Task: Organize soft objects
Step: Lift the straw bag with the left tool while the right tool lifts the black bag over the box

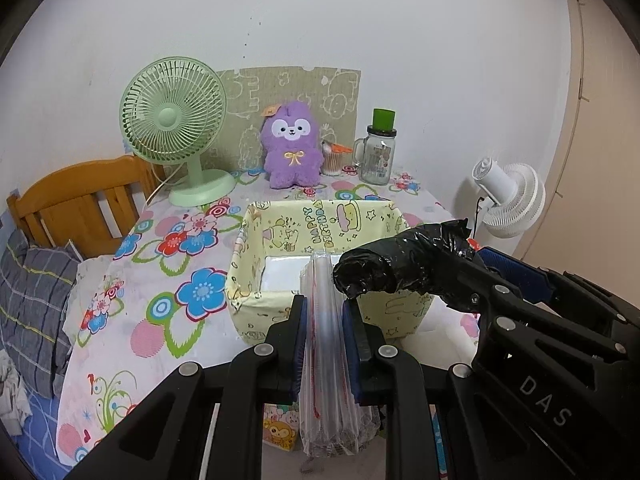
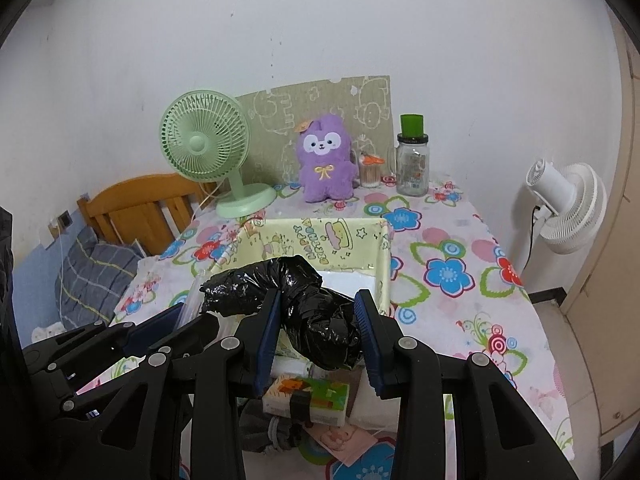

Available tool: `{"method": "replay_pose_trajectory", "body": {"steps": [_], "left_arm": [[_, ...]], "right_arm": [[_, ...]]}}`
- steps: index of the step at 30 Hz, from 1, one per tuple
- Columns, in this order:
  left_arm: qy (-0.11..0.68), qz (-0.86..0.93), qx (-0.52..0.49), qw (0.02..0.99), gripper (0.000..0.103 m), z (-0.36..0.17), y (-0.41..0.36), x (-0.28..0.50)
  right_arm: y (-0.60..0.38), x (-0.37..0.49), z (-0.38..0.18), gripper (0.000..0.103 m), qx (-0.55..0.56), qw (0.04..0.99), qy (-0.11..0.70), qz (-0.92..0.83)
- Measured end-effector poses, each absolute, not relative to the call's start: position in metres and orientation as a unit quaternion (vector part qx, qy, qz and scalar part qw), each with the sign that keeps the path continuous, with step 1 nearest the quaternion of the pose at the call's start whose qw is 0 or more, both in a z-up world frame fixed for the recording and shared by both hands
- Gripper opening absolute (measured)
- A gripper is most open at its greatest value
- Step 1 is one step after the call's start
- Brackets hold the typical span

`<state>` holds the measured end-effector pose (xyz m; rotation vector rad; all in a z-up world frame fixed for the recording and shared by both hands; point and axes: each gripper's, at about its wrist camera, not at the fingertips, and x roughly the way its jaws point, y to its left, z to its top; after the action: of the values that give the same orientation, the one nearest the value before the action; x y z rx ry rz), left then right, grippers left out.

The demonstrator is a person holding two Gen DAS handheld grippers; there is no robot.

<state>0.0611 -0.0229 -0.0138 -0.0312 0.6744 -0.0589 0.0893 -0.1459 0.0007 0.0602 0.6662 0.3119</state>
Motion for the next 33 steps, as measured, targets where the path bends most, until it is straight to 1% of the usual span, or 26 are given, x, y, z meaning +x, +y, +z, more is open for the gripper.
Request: {"method": "replay_pose_trajectory", "body": {"steps": [14,33], "left_arm": [[0.329,-0.027,-0.017,0.944,0.016,-0.009,-0.017,0.083],[0.332,-0.024,-0.012,0.943,0.016,-0.014,-0.012,0.128]], "right_arm": [[-0.141,0.109,0.006,0.041,0.037,0.931,0.329,0.152],[-0.135,0.158,-0.001,0.041,0.045,0.928,0.34,0.147]]}}
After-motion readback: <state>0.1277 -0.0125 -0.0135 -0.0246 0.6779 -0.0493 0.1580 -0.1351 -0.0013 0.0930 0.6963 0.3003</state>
